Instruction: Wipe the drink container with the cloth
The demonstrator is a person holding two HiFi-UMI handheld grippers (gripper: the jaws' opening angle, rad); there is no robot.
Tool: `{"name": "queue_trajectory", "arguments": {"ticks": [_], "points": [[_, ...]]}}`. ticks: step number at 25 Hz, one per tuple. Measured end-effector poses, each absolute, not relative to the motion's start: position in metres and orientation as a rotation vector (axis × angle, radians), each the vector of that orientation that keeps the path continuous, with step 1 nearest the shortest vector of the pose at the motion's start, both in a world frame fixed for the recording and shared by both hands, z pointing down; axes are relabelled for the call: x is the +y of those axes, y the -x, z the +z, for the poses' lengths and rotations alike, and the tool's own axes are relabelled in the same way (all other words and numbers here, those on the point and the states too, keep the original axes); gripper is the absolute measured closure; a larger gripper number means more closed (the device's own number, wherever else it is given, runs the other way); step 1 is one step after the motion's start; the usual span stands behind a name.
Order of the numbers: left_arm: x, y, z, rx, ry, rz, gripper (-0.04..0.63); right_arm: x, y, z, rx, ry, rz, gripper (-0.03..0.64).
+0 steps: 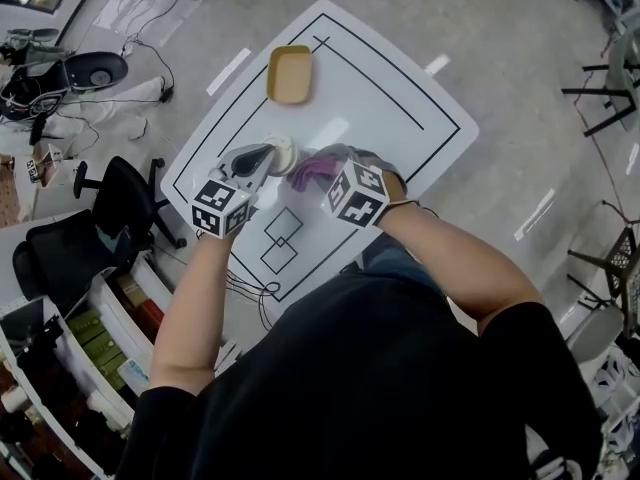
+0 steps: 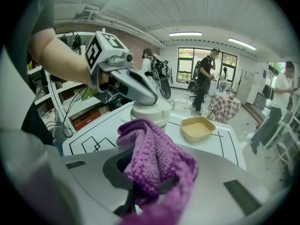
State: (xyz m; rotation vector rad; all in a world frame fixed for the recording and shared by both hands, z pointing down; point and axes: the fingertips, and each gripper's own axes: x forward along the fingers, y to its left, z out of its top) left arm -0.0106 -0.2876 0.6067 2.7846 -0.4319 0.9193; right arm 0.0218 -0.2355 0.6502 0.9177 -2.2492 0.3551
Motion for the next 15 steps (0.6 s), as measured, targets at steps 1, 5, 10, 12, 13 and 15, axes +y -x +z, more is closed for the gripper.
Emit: {"name": "queue_trajectory", "arguments": {"ticks": [1,5,10,12,13,15], "points": [[-0.288,0.01,0.607,-0.43,-2.786,0.918,0.567,-0.241,-0.024,0.647,-2.253,-0.937,0.366,0.534],[-0.289,0.013,0.609,-0.437,-2.787,0.922,0.568,-0.257,-0.025,0.649,-2.255,-0.975,0.417,0.534],[-0.294,0.011,0.609,-0.456,-2.781,0.898,0.568,-0.27,-0.027,0.686,-2.219,-0.97,0.486,0.534],[-0.294,0.01,0.608,-0.461,-2.774,0.893,0.569,-0.274,-0.028,0.703,-2.204,-0.961,0.514,0.535],[-0.295,0.01,0.609,-0.462,-2.771,0.894,0.569,-0.276,-0.028,0.713,-2.195,-0.951,0.528,0.535],[-0.295,0.011,0.609,-0.464,-2.774,0.903,0.569,-0.278,-0.027,0.734,-2.173,-0.923,0.549,0.535]]}}
